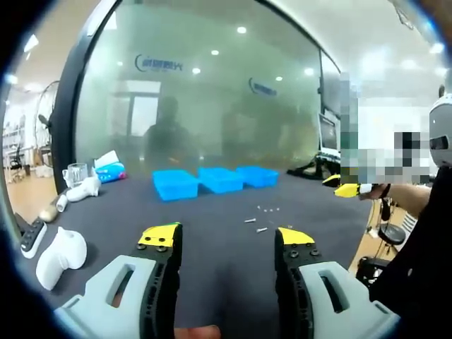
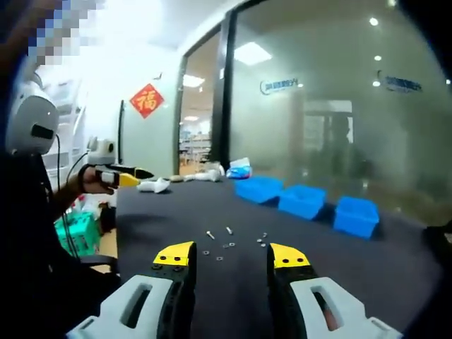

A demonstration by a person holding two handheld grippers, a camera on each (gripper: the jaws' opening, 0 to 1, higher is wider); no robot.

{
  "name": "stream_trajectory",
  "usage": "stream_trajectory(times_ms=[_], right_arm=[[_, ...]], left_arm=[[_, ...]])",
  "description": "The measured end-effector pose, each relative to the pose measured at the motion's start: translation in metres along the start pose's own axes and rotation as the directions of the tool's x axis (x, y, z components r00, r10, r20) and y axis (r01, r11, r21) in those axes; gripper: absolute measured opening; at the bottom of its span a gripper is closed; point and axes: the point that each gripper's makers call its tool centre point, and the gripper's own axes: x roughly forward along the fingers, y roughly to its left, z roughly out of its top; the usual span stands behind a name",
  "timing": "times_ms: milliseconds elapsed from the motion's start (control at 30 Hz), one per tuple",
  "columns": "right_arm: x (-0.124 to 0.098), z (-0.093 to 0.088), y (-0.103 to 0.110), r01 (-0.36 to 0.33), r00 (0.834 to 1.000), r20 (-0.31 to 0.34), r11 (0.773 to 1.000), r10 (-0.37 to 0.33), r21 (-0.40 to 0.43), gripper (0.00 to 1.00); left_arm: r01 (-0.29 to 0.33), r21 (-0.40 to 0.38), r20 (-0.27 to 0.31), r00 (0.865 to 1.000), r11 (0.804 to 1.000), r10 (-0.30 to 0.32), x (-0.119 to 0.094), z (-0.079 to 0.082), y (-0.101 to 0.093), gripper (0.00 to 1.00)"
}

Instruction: Sort the screws, nuts, and washers into the corresponding bins

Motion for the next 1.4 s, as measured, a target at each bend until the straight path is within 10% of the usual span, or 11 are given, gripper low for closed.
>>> stream_trajectory(times_ms=[267,700,1000,1400], right_arm=[[0.016,0.004,0.002,-0.079,0.994,-0.085,0.996,0.074,-0.052,0.35],[0.076,0.016,0.010,-0.275,0.930,-0.301,0.942,0.211,-0.190,0.34],[0.110,0.016,0.016,-0.380,0.864,-0.433,0.896,0.255,-0.231,0.30],[0.155,-0.018,0.028,-0.488,0.713,-0.658,0.846,0.244,-0.214,0.23]], left_arm=[[0.010,0.008,-0.020,1.000,1.000,-0.010,0.000,-0.005,-0.002,0.51],[0.034,0.016,-0.057,0.998,0.999,-0.034,0.001,-0.014,-0.006,0.51],[0.029,0.020,-0.058,0.998,0.999,-0.028,-0.002,-0.013,-0.004,0.51],[0.019,0.032,-0.080,0.997,0.999,-0.016,-0.003,-0.019,0.000,0.51]])
